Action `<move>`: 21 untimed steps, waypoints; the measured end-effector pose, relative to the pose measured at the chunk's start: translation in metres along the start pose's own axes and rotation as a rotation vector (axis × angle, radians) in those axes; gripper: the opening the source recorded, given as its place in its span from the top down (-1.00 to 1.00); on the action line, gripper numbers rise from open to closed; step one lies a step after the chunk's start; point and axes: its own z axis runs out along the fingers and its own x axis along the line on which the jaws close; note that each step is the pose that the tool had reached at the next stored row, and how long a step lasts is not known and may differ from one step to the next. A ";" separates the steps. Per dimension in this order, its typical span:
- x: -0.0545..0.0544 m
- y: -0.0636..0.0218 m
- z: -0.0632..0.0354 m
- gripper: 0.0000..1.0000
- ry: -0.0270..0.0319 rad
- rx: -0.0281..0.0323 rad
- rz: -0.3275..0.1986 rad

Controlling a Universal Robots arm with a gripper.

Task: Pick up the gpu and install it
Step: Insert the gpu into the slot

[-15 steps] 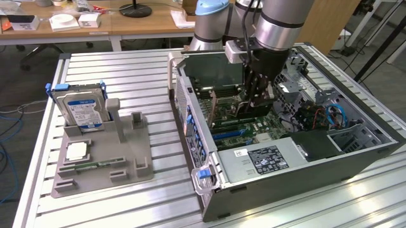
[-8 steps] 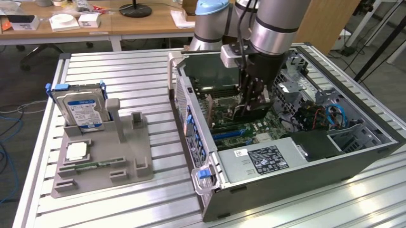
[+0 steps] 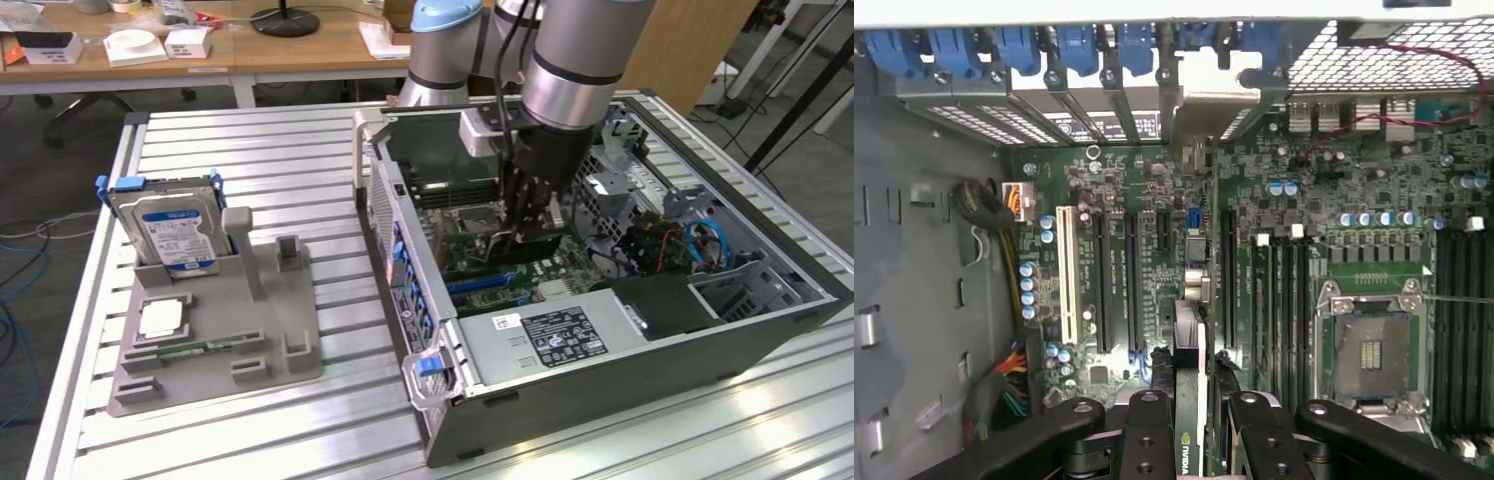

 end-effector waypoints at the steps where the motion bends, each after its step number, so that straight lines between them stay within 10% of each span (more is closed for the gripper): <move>1: 0.000 0.0008 0.0012 0.47 0.0001 0.0000 0.000; 7: 0.000 0.0030 0.0045 0.47 0.0003 -0.0010 0.000; 14: 0.001 0.0053 0.0071 0.47 0.0015 -0.0224 0.000; 21: 0.001 0.0062 0.0138 0.47 0.0012 -0.0219 0.000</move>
